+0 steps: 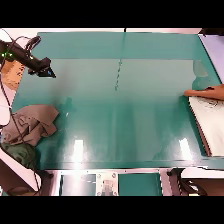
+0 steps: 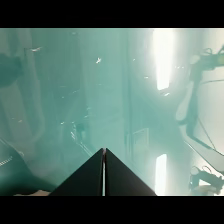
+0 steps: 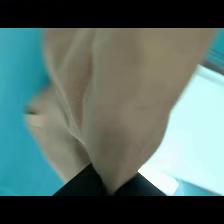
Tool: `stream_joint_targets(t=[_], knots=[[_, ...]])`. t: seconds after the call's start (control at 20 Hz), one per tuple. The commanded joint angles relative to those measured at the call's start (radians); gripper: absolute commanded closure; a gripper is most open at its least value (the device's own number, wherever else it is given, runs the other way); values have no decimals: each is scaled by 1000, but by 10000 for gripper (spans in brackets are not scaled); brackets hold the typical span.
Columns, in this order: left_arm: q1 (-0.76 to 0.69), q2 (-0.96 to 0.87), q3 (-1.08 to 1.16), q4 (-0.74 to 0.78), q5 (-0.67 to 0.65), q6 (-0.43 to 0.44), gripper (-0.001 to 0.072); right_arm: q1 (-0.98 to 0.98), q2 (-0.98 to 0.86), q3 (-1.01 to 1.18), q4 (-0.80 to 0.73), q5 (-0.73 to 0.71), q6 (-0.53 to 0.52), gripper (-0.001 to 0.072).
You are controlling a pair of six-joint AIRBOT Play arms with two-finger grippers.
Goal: Fold the shirts.
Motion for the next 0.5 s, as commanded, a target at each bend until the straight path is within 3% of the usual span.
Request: stream_joint_targets(t=[0.0,0.45], knots=[[-1,0,0,-15,-5,1,682,-37,76,-113,-131,101,14,699],[-1,0,0,-37,-4,2,682,-139,201,-575,-232,63,-20,698]])
